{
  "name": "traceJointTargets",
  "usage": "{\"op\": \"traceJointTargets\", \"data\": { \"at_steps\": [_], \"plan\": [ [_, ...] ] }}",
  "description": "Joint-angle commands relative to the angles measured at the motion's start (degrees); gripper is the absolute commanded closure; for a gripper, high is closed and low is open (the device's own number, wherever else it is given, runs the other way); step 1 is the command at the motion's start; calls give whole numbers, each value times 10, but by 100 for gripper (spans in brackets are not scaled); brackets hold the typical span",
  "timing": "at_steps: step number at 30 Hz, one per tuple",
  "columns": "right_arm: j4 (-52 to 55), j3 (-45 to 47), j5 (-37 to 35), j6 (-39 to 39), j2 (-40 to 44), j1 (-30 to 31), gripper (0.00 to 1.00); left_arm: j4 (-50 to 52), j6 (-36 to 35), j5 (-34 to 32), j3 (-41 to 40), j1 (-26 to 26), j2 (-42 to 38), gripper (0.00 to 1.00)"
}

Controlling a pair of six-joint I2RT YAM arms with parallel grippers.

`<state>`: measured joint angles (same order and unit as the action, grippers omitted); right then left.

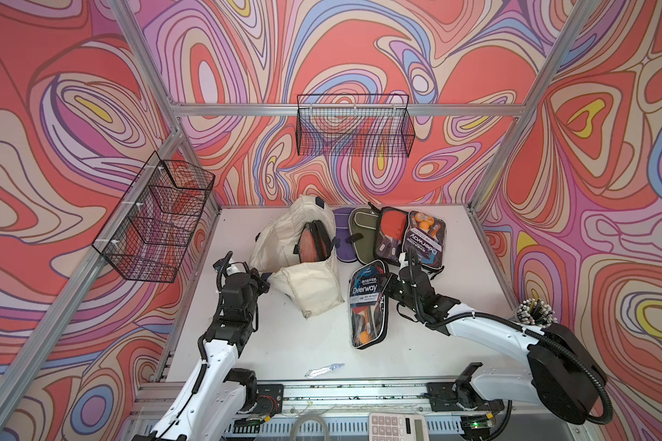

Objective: Remove the ping pong set from the canvas bag
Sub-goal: Place the ping pong set at the center of the board.

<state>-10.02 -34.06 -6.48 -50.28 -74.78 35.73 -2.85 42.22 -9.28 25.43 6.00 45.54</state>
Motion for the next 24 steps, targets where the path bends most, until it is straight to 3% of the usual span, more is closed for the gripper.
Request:
{"op": "traceJointTargets", "data": {
  "at_steps": [1, 24],
  "plan": [
    [-35, 21, -17, 10, -35, -9, 100, -6, 2, -18, 9, -6, 1, 100],
    [-89, 86, -48, -4, -126, -10, 100, 9, 1, -35, 17, -6, -20, 100]
  ]
}}
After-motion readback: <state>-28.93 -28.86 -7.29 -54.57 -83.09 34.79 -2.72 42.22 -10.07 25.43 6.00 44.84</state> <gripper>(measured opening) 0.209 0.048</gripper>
